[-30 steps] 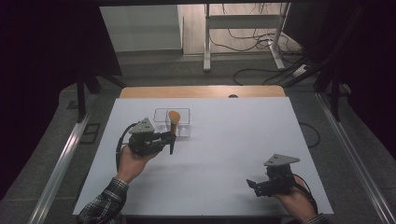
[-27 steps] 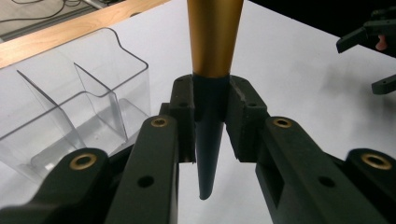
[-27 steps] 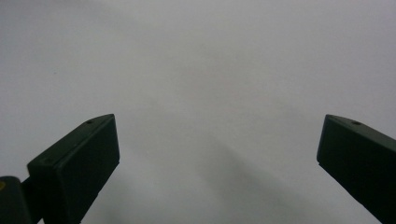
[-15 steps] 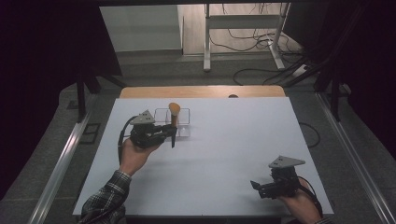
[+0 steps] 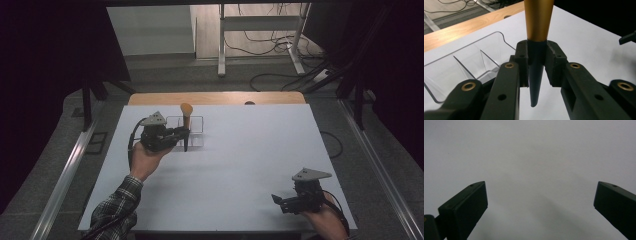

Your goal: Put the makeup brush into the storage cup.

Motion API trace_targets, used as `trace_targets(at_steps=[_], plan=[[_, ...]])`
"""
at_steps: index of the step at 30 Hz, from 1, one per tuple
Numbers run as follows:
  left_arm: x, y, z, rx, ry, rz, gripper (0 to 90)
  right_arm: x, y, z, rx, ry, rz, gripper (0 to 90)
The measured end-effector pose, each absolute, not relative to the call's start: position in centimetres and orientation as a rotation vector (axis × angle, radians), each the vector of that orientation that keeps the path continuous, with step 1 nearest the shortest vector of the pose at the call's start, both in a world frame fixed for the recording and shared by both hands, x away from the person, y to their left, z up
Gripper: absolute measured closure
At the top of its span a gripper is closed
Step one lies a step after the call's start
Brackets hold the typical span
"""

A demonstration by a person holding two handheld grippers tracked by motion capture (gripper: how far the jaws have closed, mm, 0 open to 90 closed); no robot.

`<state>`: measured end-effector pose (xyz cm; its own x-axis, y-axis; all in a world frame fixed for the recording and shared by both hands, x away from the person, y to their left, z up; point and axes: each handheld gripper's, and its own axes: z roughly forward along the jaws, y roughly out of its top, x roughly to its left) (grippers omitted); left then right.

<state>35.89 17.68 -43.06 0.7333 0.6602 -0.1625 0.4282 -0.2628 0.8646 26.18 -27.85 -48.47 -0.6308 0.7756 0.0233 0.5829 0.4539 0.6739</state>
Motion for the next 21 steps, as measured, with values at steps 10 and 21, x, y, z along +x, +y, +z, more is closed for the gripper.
trace_targets(at_steps=[10,21], plan=[[36.8,17.5,-42.3,1.897,0.837,0.302,74.0,26.0,-28.3,-48.5,1.184,2.412,0.957,0.0],[37.8,17.0,-41.5,1.894,0.834,0.329,74.0,25.8,-28.7,-48.7,1.194,2.412,0.944,0.0]])
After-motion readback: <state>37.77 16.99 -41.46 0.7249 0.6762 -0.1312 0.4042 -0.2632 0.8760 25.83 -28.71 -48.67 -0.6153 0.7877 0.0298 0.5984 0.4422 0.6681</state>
